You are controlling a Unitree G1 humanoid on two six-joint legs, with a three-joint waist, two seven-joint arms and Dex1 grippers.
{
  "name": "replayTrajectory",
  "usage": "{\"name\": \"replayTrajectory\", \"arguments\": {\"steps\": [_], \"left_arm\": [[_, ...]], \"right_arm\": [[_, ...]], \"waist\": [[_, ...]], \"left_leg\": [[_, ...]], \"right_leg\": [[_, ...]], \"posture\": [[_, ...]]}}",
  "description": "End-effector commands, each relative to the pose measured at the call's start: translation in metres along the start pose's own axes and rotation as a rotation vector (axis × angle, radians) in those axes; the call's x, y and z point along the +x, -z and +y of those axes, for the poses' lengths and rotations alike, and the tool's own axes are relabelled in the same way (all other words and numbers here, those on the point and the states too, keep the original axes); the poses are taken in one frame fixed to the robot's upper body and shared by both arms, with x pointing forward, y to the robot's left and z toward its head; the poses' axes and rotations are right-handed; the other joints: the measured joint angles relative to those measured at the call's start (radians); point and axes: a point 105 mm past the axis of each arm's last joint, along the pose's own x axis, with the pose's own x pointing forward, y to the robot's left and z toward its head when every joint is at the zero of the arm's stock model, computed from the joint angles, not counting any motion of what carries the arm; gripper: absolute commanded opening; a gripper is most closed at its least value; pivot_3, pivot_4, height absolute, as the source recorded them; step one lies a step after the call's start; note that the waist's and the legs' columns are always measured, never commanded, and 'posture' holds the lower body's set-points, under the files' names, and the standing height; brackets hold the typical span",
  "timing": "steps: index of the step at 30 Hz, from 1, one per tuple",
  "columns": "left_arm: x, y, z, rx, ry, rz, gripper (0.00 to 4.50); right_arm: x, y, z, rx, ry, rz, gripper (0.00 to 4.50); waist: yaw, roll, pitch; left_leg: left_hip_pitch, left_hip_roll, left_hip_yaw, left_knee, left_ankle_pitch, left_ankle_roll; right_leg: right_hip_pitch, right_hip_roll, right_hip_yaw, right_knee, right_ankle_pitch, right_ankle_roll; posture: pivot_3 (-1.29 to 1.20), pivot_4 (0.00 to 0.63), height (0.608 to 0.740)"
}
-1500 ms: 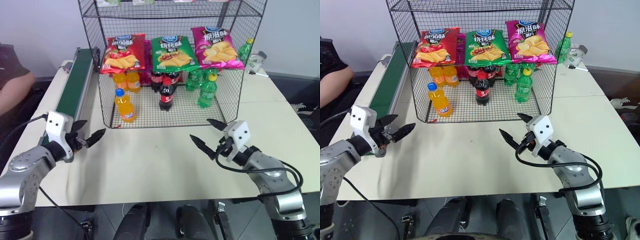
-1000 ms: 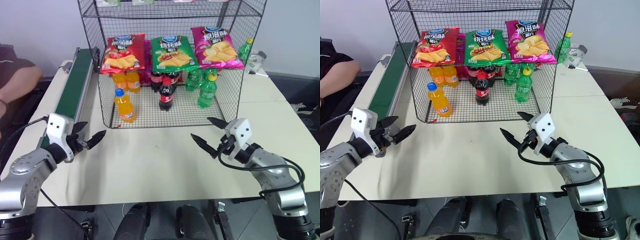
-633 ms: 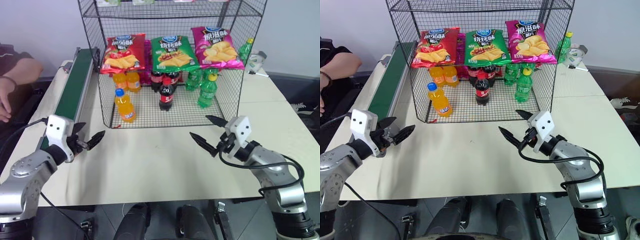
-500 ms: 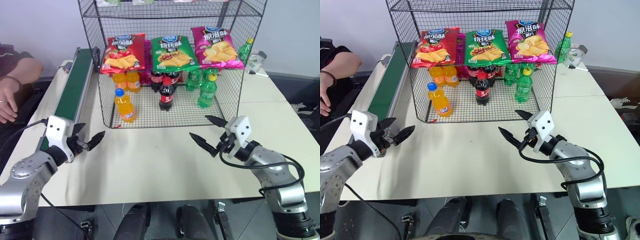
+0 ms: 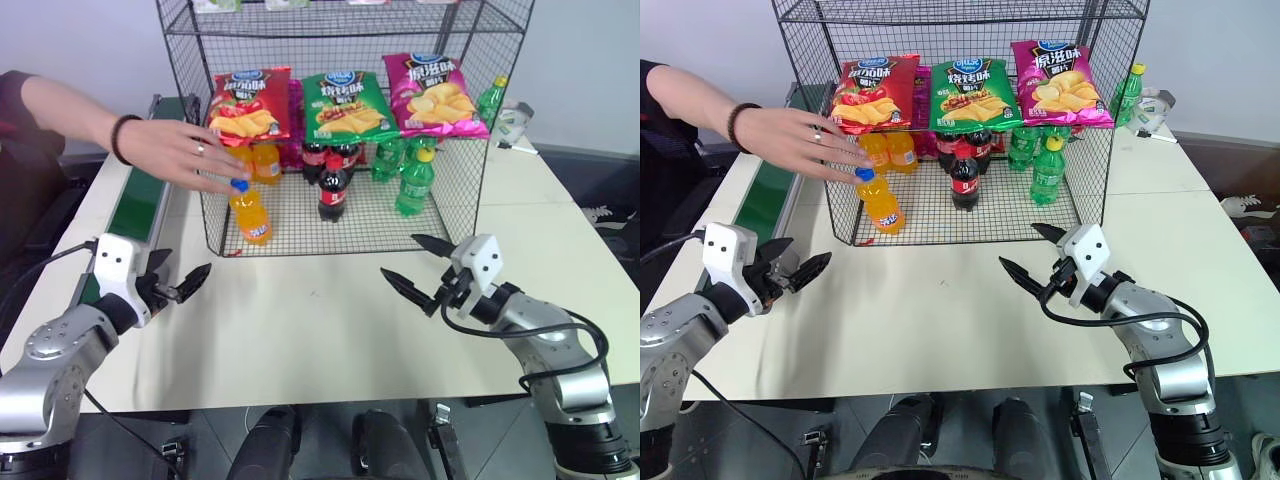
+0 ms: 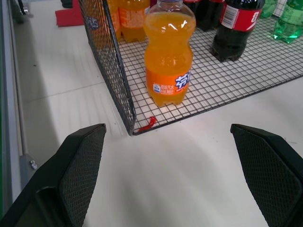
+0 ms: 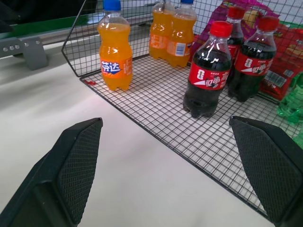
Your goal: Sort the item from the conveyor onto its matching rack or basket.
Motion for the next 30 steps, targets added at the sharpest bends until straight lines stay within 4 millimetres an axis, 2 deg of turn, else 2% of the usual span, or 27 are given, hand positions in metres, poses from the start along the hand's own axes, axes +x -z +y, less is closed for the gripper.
{"name": "replayTrajectory", "arguments": {"steps": [1,7,20,24,30], "left_arm": [[0.0,-0.015,0.0,0.021,-0.002,-0.056,4.41],[0.003,-0.02,0.0,-0.005,0.009,-0.1,4.41],[0.002,-0.016,0.015,-0.022,-0.11,-0.149,4.41],[0.003,-0.017,0.015,-0.014,-0.121,-0.167,4.41],[0.005,-0.021,0.017,0.031,-0.162,-0.197,4.41]], "right_arm": [[-0.001,-0.006,-0.004,-0.037,0.023,-0.021,4.5],[0.004,-0.007,-0.009,-0.069,0.053,-0.03,4.5],[0.009,-0.005,-0.015,-0.108,0.079,-0.02,4.5],[0.014,0.0,-0.016,-0.122,0.085,0.004,4.5],[0.014,-0.006,-0.018,-0.129,0.089,-0.019,4.5]], "waist": [[0.0,0.0,0.0],[0.0,0.0,0.0],[0.0,0.0,0.0],[0.0,0.0,0.0],[0.0,0.0,0.0]], "left_leg": [[0.0,0.0,0.0,0.0,0.0,0.0],[0.0,0.0,0.0,0.0,0.0,0.0],[0.0,0.0,0.0,-0.001,0.0,0.0],[0.0,0.0,0.0,-0.001,0.0,0.0],[0.0,0.0,0.0,-0.001,0.0,0.0]], "right_leg": [[0.0,0.0,0.0,0.0,0.0,0.0],[0.0,0.0,0.0,0.0,0.0,0.0],[0.001,0.0,0.0,0.0,0.0,0.0],[0.001,0.0,0.0,0.0,0.0,0.0],[0.001,0.0,0.0,0.0,0.0,0.0]], "posture": [[0.0,0.15,0.74],[0.0,0.15,0.74],[0.0,0.15,0.74],[0.0,0.15,0.74],[0.0,0.15,0.74]]}}
